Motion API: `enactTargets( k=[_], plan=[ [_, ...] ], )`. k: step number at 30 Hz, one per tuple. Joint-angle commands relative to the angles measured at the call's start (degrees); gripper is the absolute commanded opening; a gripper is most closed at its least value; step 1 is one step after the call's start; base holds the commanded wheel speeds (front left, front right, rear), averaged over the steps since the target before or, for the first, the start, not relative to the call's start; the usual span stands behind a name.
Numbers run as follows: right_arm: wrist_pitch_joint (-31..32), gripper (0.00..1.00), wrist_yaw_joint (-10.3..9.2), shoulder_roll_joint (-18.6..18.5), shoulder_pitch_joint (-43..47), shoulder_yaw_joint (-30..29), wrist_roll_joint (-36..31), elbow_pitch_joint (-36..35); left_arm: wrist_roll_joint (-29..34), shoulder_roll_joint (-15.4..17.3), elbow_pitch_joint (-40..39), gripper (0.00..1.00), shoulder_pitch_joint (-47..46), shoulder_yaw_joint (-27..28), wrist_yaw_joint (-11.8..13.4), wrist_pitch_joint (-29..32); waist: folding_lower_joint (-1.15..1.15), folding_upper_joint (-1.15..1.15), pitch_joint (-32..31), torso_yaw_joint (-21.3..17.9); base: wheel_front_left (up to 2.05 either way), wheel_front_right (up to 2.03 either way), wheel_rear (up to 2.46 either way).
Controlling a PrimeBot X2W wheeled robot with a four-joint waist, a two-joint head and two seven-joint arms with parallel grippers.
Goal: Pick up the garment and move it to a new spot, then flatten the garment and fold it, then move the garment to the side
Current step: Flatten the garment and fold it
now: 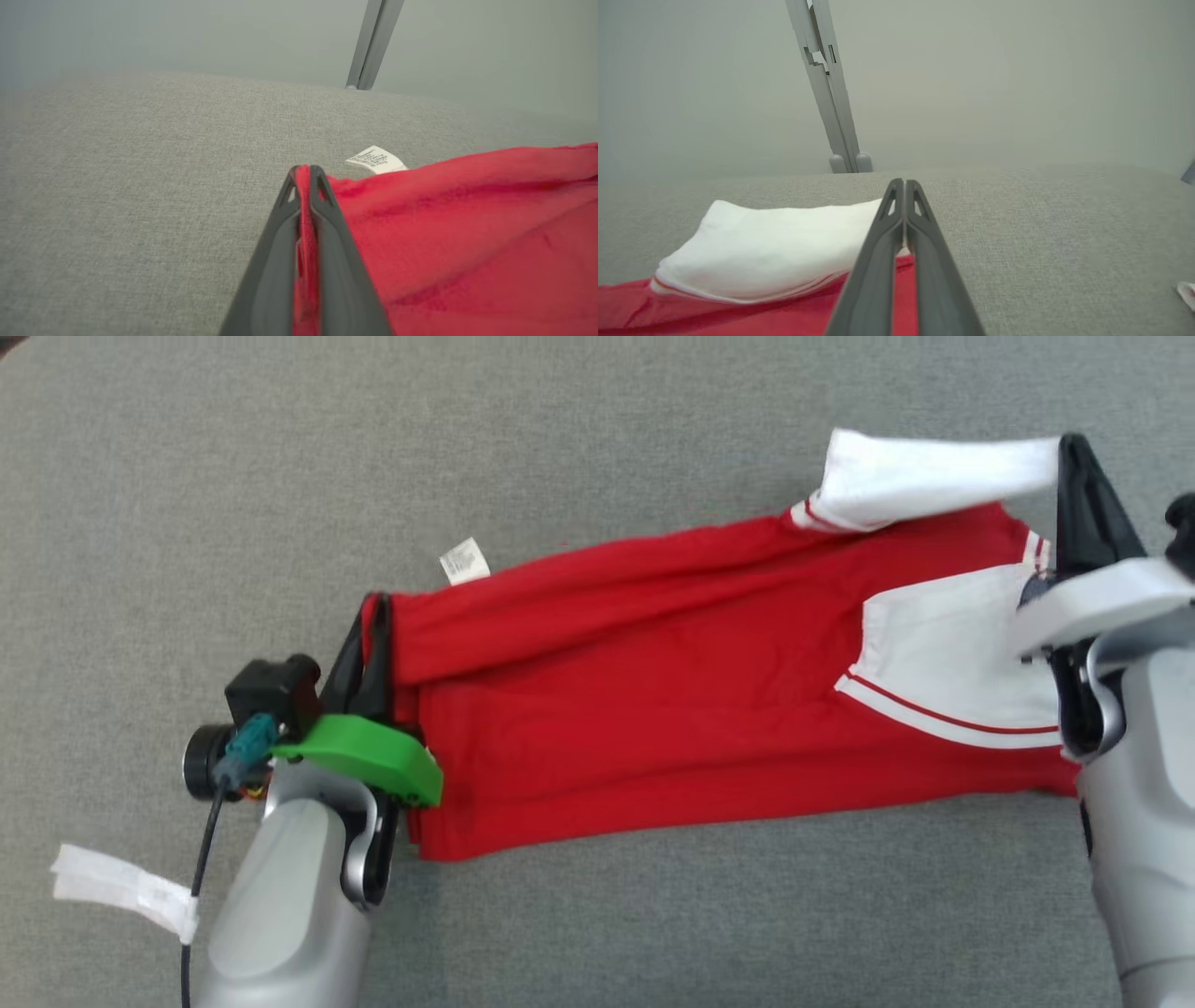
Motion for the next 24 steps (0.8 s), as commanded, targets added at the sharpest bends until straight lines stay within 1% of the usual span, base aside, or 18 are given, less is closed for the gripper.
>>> enactTargets(
  k=[1, 4, 9, 12, 13, 14, 15, 16, 19, 24],
  plan=[
    [-0.2, 0.00, -0.09, 0.6, 2.9, -0.8, 1.0, -0.9, 0.4, 0.3, 0.0, 0.00, 2.0, 0.6, -0.4, -0.2, 0.00, 0.00, -3.4, -2.7, 0.00, 0.00, 0.00],
    [-0.2, 0.00, -0.09, 1.5, 7.9, -0.7, 1.8, -1.9, 0.4, 0.3, -0.6, 0.00, 4.9, 1.2, -0.4, -0.3, 0.00, 0.00, -4.6, -3.3, 0.00, 0.00, 0.00],
    [-0.2, 0.00, -0.09, 3.2, 13.5, -2.9, 3.2, -2.4, -0.2, 0.3, -1.0, 0.00, 9.2, 1.0, -0.6, -0.2, 0.00, 0.00, -6.2, -3.8, 0.00, 0.00, 0.00],
    [-0.2, 0.00, -0.09, 3.5, 15.8, -3.2, 3.4, -1.7, -1.1, 0.3, -0.8, 0.00, 11.4, 0.7, -0.2, -0.2, 0.00, 0.00, -7.0, -3.8, 0.00, 0.00, 0.00],
    [-0.2, 0.00, -0.09, 3.7, 16.4, -3.4, 3.5, -0.7, -1.3, 0.3, -0.8, 0.02, 12.1, 0.5, 0.1, -0.3, 0.00, 0.00, -7.2, -3.7, 0.00, 0.00, 0.00],
    [-0.2, 0.14, -0.09, 3.8, 16.8, -3.5, 3.5, 0.2, -1.7, 0.3, -0.6, 0.31, 12.9, 0.3, 0.2, -0.3, 0.00, 0.00, -7.4, -3.7, 0.00, 0.00, 0.00],
    [-0.2, 0.67, -0.09, 3.8, 16.8, -3.4, 3.5, 0.7, -2.0, 0.3, -0.6, 1.00, 13.7, 0.1, 0.5, -0.2, 0.00, 0.00, -7.6, -3.6, 0.00, 0.00, 0.00],
    [-0.2, 1.00, -0.09, 3.7, 17.2, -3.3, 3.4, 1.6, -2.3, 0.3, -0.8, 1.00, 14.5, -0.1, 0.8, -0.2, 0.00, 0.00, -7.8, -3.5, 0.00, 0.00, 0.00],
    [-0.2, 1.00, -0.09, 3.1, 17.9, -3.3, 3.2, 3.1, -3.2, 0.3, -2.5, 1.00, 17.3, -0.1, 2.2, -0.2, 0.00, 0.00, -8.1, -2.8, 0.00, 0.00, 0.00],
    [-0.2, 1.00, -0.10, 1.6, 16.6, -3.2, 2.4, 2.1, -3.9, 0.3, -7.2, 1.00, 21.4, -0.2, 3.9, -0.2, 0.00, 0.00, -7.7, -1.1, 0.00, 0.00, 0.00]
  ],
)
